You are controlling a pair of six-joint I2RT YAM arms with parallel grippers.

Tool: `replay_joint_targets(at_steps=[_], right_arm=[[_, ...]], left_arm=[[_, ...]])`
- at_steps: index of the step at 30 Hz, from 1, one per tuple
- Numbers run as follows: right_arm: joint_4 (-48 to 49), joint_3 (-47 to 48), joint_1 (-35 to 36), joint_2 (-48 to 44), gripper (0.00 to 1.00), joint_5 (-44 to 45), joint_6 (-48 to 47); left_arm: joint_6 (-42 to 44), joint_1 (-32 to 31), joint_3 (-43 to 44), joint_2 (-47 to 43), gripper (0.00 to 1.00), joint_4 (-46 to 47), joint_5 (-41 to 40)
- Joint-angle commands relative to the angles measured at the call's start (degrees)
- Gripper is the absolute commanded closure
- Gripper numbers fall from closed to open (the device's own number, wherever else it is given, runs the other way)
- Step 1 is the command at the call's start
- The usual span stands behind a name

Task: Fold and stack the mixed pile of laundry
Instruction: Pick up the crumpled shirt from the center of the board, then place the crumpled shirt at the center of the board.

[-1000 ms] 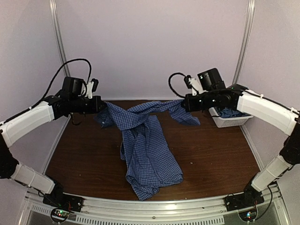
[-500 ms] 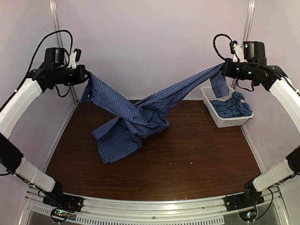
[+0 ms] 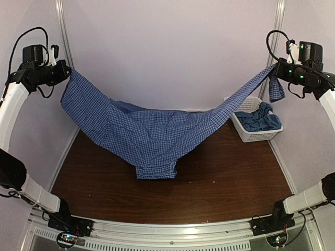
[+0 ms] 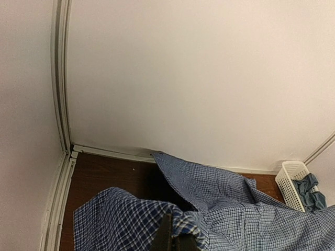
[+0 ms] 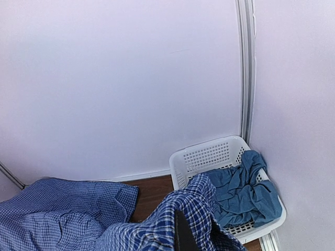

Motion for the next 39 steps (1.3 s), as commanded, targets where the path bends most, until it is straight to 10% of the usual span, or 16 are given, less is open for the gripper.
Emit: replay_joint_targets(at_steps=[1,9,24,33,39], right_arm=[[-0.61,0.78,-1.07,-1.24,1.00,0.67,-1.51],[0.87,-7.65,-1.04,0.21,1.00,-3.79,-1.13],[3.28,-1.29,2.85,13.04,1.00,-10.23,1.40],[3.07,2.35,6.69,18.35,1.00,-10.83,0.93],[0.16,11.27,9.98,26.83,1.00,-12.27,0.28]], left_arm=[[0.81,0.58,-1.83,-2.34,1.00,0.75,4.05],[11.05,-3.11,-13.91,-8.23,1.00,-1.63,12.21],[21.88,-50.89,1.00,0.39,1.00,-5.77,12.45],[11.05,-49.96,10.73,17.46,1.00,-3.01,-7.54],[5.63,-44.78,14.67,31.07,1.00,-2.21,-5.35]])
